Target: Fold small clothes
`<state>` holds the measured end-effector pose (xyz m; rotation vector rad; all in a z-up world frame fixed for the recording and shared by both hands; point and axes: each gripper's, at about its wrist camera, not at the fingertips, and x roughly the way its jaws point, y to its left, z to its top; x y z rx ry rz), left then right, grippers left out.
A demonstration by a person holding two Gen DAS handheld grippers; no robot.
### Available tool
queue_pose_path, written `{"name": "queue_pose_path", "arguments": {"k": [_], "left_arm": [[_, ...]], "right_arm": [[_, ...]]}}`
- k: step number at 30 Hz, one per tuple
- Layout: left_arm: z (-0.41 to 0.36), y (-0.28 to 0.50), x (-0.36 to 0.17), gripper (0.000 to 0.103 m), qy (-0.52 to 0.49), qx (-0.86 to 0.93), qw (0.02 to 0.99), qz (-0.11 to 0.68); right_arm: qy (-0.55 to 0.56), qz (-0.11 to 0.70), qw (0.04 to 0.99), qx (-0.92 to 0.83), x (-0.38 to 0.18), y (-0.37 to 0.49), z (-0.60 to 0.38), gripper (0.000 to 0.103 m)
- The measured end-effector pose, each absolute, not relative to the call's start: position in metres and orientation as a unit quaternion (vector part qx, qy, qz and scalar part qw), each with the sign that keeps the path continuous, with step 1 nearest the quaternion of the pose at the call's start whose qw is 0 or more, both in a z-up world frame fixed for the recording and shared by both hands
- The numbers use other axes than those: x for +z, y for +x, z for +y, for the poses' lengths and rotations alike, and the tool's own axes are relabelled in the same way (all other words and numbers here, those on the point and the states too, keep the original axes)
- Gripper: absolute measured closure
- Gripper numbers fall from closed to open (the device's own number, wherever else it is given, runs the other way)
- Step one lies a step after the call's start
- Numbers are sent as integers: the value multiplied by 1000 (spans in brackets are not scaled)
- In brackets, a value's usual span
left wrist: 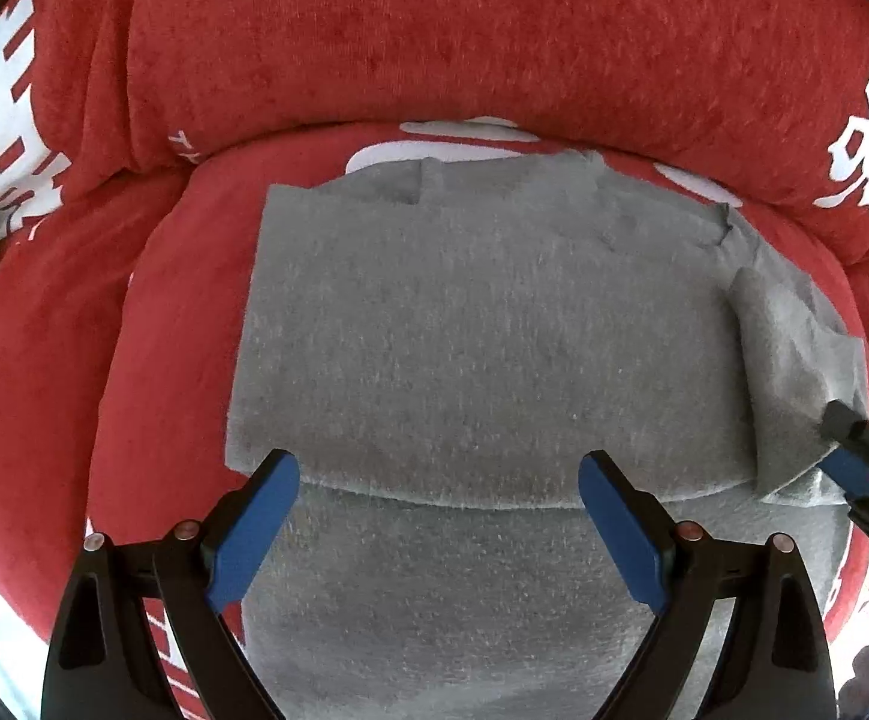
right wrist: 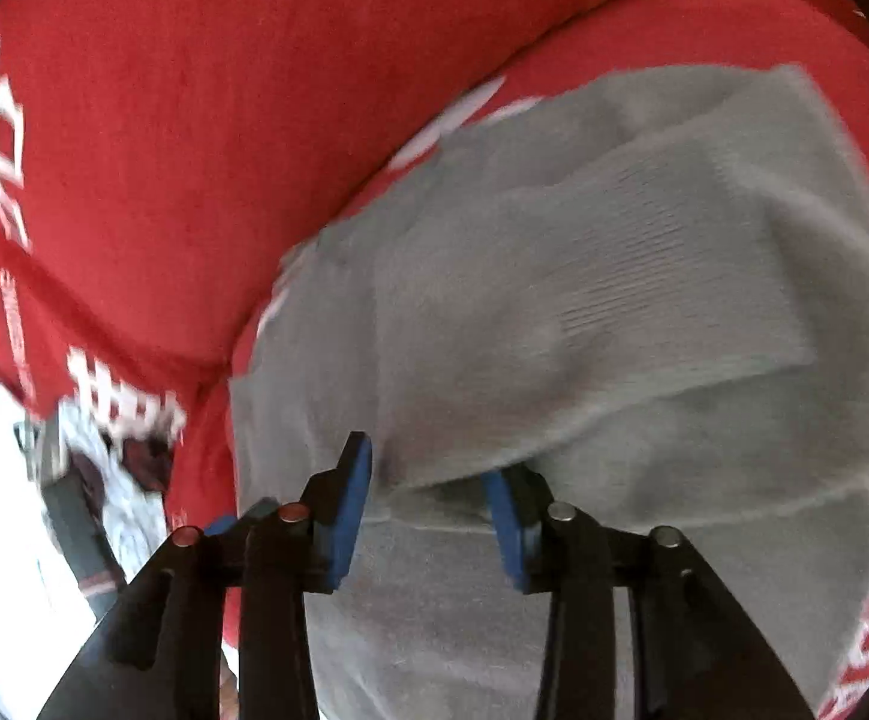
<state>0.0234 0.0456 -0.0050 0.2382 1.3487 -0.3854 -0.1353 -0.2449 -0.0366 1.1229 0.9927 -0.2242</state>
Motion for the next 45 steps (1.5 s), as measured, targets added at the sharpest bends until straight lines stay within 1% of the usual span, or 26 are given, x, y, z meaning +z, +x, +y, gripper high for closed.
{"name": "queue_pose_path", "arguments": {"k": [3, 4, 7, 10, 13, 15, 17, 18, 19, 21, 22, 23, 24, 29, 33, 36, 37, 38, 39, 40, 41, 43, 45], "left_arm": [[48, 28, -2, 8, 94, -192, 754, 621], [52, 32, -1, 8, 74, -202, 749, 627], [66, 41, 4, 8, 2, -235, 732, 640], [75, 46, 10, 8, -23, -262, 727, 634], [81, 49, 9, 8, -36, -276, 718, 638], [87, 51, 5, 8, -49, -276, 712, 644], [91, 53, 2, 8, -59, -271, 709, 648], [94, 54, -2, 8, -68, -267, 705, 654], [95, 55, -5, 8, -74, -263, 702, 658], [93, 54, -10, 8, -83, -263, 694, 665], [91, 54, -11, 8, -82, -266, 692, 666], [88, 52, -12, 8, -80, -269, 690, 667], [84, 51, -13, 8, -75, -273, 689, 667], [61, 50, -23, 8, -76, -288, 670, 680], [52, 53, -32, 8, -93, -280, 660, 691], [45, 57, -34, 8, -105, -280, 658, 691], [42, 59, -35, 12, -106, -277, 660, 690], [42, 60, -35, 26, -106, -273, 662, 690], [41, 63, -37, 33, -104, -266, 663, 692], [40, 65, -38, 49, -105, -263, 664, 692], [40, 67, -39, 68, -109, -263, 664, 691], [42, 70, -40, 88, -113, -265, 662, 692], [45, 71, -36, 88, -111, -265, 669, 685]], "right_arm": [[581, 402, 692, -151, -42, -154, -265, 61], [598, 392, 680, -163, -44, -157, -271, 62], [589, 388, 688, -171, -41, -144, -275, 93], [531, 394, 741, -115, -16, -108, -259, 94], [463, 425, 777, -31, 0, -63, -223, 94], [423, 455, 784, 14, -1, -38, -194, 94], [401, 485, 776, 46, -13, -25, -168, 94], [396, 506, 764, 58, -23, -19, -158, 93], [393, 526, 751, 64, -32, -16, -151, 89], [375, 569, 729, 56, -49, -16, -140, 84], [372, 574, 727, 53, -50, -18, -140, 76], [374, 573, 727, 52, -50, -23, -141, 62], [380, 568, 728, 51, -48, -31, -145, 59], [433, 536, 725, 8, -32, -83, -190, 58], [515, 494, 697, -63, -35, -143, -244, 58], [589, 439, 665, -131, -47, -197, -285, 59], [611, 420, 654, -150, -52, -212, -294, 59], [631, 401, 644, -164, -57, -224, -303, 59], [650, 380, 635, -173, -63, -234, -308, 59], [667, 361, 627, -178, -66, -241, -315, 58], [678, 347, 623, -180, -68, -243, -318, 59], [694, 326, 614, -189, -73, -244, -323, 59], [692, 331, 611, -195, -75, -241, -329, 66]]}}
